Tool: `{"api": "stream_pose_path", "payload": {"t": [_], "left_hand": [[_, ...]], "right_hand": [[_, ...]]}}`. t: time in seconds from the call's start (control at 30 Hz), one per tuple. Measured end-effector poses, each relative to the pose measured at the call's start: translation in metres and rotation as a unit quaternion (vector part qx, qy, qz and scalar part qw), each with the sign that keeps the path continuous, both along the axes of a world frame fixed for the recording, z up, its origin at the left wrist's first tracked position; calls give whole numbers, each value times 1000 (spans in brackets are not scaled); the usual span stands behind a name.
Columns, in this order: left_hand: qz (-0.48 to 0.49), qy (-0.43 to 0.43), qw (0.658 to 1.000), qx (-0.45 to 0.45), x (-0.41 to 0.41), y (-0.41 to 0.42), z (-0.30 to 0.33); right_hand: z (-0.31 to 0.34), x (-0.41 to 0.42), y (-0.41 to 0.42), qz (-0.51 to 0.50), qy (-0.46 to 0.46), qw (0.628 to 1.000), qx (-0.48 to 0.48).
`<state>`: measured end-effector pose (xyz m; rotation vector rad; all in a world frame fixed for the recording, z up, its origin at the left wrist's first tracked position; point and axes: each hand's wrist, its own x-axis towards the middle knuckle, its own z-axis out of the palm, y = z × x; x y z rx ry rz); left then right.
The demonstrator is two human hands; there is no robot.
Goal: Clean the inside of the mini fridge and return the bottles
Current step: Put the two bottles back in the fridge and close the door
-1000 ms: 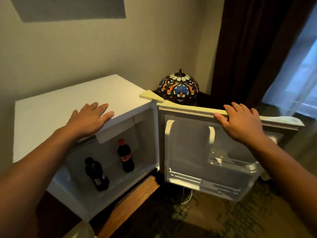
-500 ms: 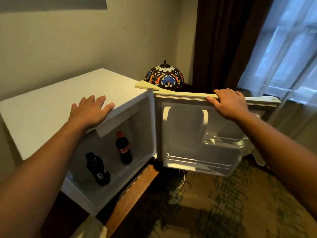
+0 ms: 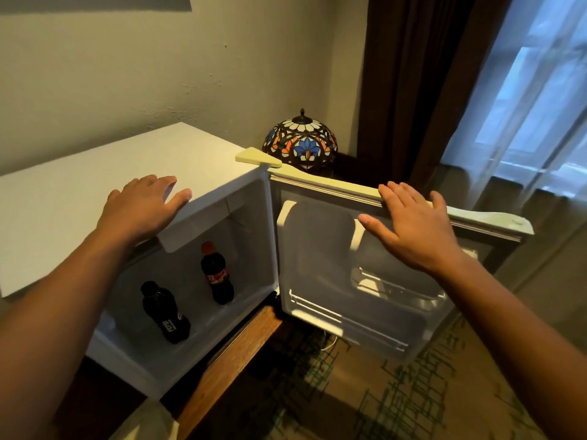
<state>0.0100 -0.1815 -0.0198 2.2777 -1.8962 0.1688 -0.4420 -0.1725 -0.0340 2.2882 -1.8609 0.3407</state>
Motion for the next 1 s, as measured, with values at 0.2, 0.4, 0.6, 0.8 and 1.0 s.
{"api": "stream_pose_path", "payload": {"t": [0.2, 0.4, 0.6, 0.8, 1.0], "left_hand": [[2, 0, 1000, 0, -4, 2, 1], [-4, -4, 1000, 5, -3, 4, 3], [-55, 51, 996, -51, -11, 18, 8], [-165, 50, 984, 46, 16, 28, 15], [-173, 40, 984, 22, 58, 71, 27]], "right_hand": [[3, 5, 22, 27, -10, 999, 15], [7, 16, 40, 28, -34, 999, 29], [9, 37, 63, 6, -28, 998, 51], [12, 67, 86, -24, 18, 997, 72], [29, 82, 100, -15, 28, 990, 138]]}}
